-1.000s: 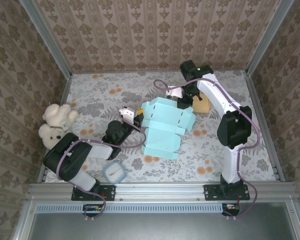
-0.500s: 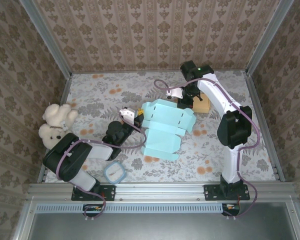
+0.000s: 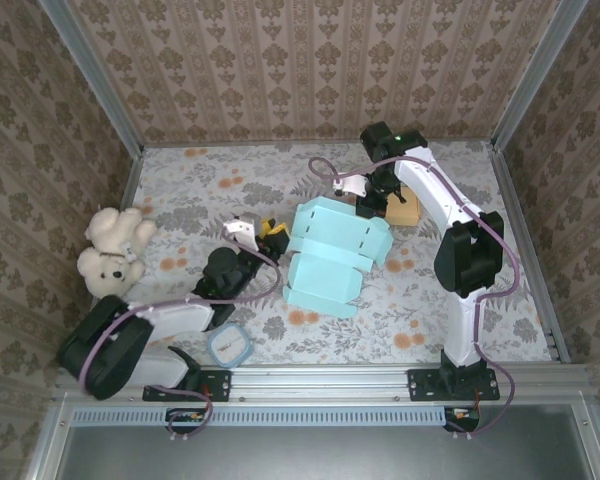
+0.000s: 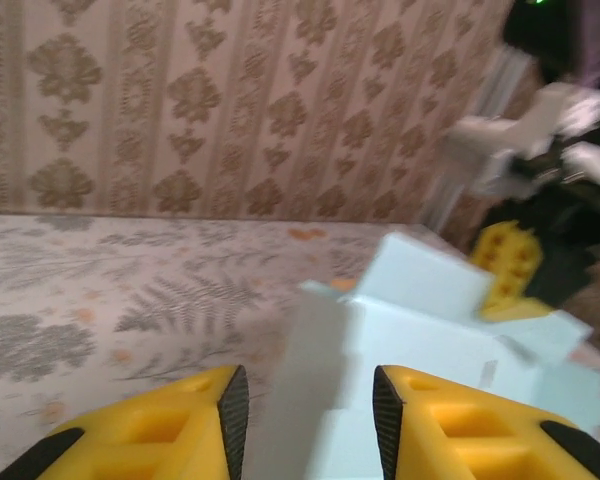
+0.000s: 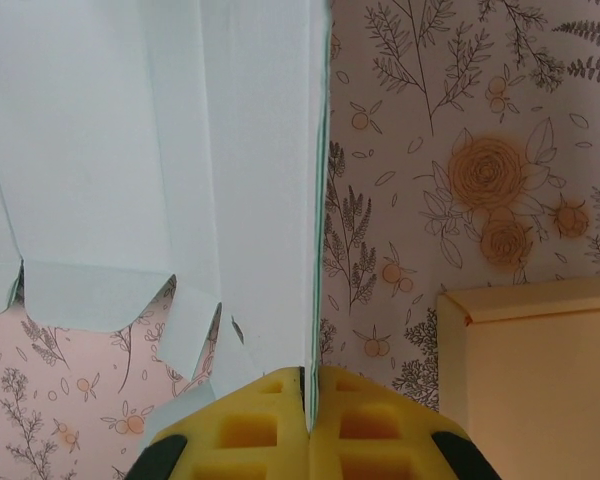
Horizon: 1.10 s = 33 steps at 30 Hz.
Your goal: Fold the paper box
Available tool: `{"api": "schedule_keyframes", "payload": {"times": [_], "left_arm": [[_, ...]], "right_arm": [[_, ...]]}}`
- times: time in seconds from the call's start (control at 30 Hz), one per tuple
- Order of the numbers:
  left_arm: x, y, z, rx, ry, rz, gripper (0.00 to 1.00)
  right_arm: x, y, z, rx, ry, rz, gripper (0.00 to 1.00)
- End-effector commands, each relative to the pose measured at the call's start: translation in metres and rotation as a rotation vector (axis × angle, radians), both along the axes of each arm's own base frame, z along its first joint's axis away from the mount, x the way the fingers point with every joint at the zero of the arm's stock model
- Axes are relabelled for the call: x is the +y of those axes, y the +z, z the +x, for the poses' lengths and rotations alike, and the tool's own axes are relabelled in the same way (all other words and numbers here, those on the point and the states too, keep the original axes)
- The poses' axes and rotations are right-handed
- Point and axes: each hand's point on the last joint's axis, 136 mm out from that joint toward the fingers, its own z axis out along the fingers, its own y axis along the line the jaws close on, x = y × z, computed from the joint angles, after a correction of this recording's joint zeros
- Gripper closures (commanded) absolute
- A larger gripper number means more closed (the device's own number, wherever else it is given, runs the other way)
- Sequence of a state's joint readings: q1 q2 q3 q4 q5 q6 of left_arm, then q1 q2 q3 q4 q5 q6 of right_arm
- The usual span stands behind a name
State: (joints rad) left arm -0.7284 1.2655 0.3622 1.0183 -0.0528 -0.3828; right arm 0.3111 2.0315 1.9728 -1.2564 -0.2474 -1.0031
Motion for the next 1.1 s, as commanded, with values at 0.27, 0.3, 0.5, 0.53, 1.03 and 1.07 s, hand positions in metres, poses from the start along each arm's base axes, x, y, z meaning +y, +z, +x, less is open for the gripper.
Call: {"api": "schedule_keyframes", "payload": {"times": [0.27,0.3,0.5,0.53,1.03,1.07], "left_arm": [[-0.067,-0.002,-0.014,0.221,-0.139,0.084,0.70],[-0.073,-0.005,-0.011,0.236,-0.145,0.093,0.71],[-0.064,-0.025,0.022,0.322,-0.042,0.109,0.76],[-0.060,-0.029,0.026,0.336,-0.025,0.105,0.77],[-0.026,-0.033,0.071,0.409,0.044,0.012,0.79],[-0.029,-0.030,0.072,0.411,0.034,0.010,0.79]], "right_arm": [[0.004,0.001,-0.004,0.042,-0.013,0.056,1.00],[0.005,0.002,-0.005,0.045,-0.011,0.064,1.00],[0.005,0.007,-0.009,0.037,0.005,0.078,1.00],[0.005,0.007,-0.009,0.035,0.007,0.080,1.00],[0.010,0.001,-0.009,0.026,0.030,0.093,1.00],[0.010,0.001,-0.008,0.017,0.030,0.090,1.00]]}}
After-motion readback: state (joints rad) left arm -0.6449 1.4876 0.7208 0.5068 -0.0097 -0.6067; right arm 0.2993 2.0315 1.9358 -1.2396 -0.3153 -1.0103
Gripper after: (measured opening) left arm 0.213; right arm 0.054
